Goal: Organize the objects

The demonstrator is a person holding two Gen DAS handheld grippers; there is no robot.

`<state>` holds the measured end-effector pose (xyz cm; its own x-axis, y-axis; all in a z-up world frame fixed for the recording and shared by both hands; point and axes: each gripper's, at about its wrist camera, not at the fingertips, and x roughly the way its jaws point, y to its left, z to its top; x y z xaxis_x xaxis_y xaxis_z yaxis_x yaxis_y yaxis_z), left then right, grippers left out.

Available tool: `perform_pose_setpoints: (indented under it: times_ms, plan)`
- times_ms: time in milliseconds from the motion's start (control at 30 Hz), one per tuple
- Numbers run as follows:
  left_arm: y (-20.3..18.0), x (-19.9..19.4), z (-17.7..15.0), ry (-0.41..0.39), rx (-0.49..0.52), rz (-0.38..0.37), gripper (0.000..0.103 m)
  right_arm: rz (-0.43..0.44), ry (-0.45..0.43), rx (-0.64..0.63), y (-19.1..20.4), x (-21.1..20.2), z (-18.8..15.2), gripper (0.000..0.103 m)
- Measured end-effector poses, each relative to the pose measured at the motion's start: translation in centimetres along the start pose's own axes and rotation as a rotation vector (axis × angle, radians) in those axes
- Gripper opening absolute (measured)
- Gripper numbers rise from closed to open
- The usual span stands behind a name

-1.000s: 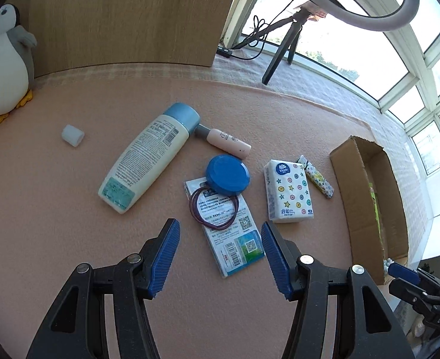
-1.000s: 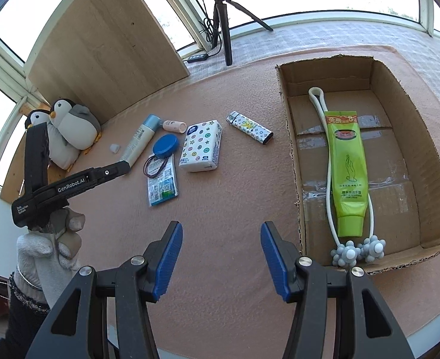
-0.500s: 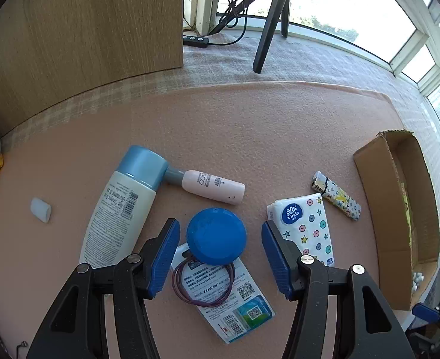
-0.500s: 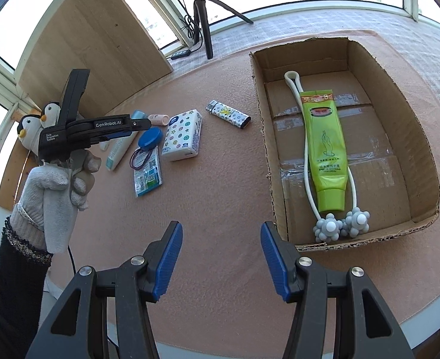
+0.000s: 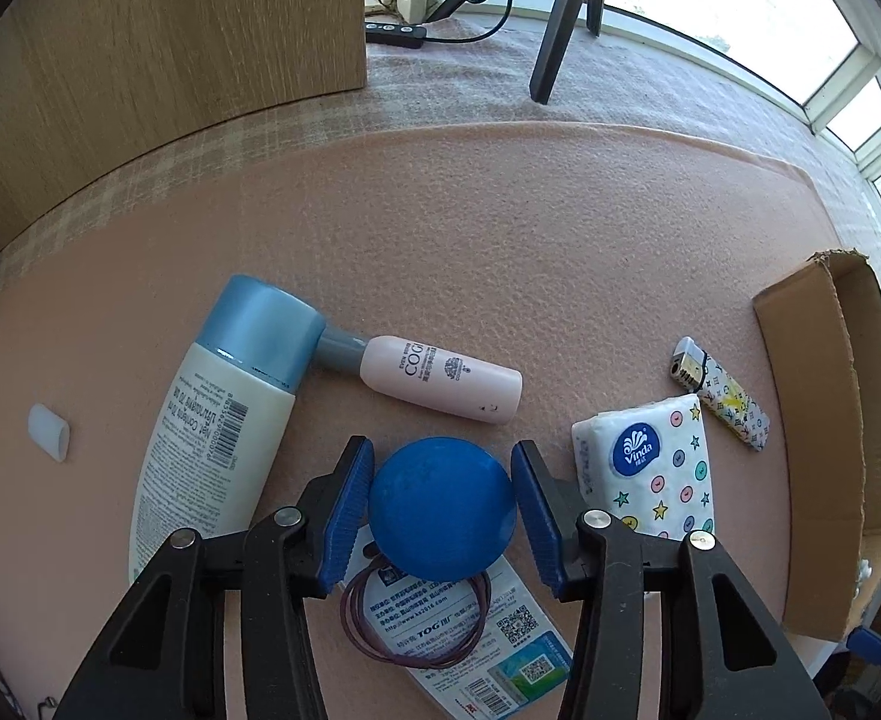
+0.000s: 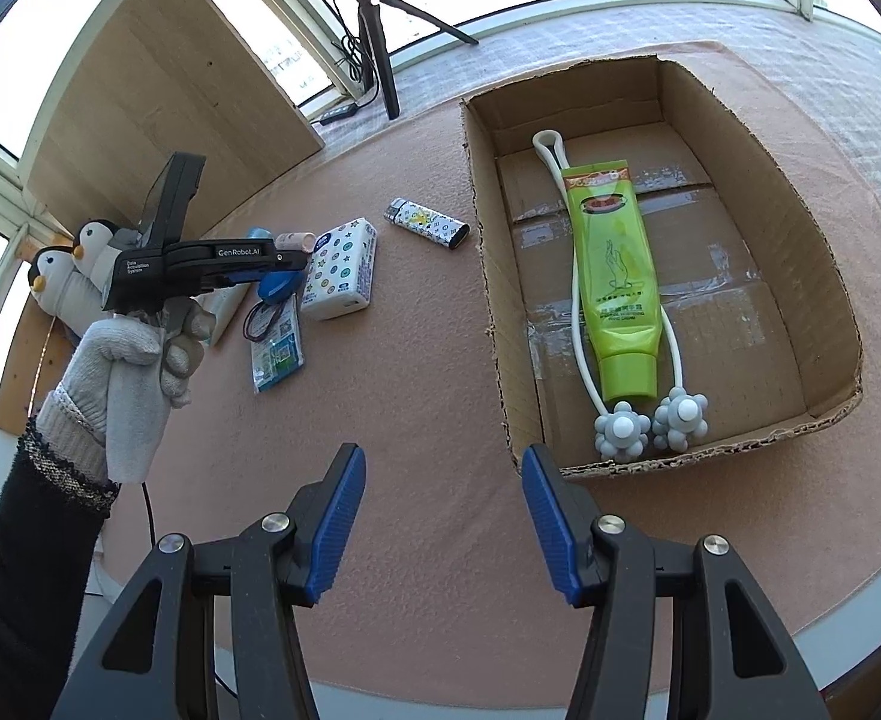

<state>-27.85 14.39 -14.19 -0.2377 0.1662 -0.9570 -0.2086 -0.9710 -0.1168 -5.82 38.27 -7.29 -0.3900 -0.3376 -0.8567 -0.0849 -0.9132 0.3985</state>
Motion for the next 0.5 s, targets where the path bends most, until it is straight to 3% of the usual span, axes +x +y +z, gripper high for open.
perform_pose_setpoints:
  times_ms: [233, 500]
  plan:
    - [1.0, -1.4, -2.3, -0.017, 0.028, 0.029, 0.051, 0.018, 0.000, -0.005, 0.7, 0.3, 0.1, 0.050]
    - [3.9, -3.1, -6.9, -0.043, -0.043, 0.003, 0.051, 0.049, 0.020, -0.061, 3.6, 1.5, 0.4, 0.050]
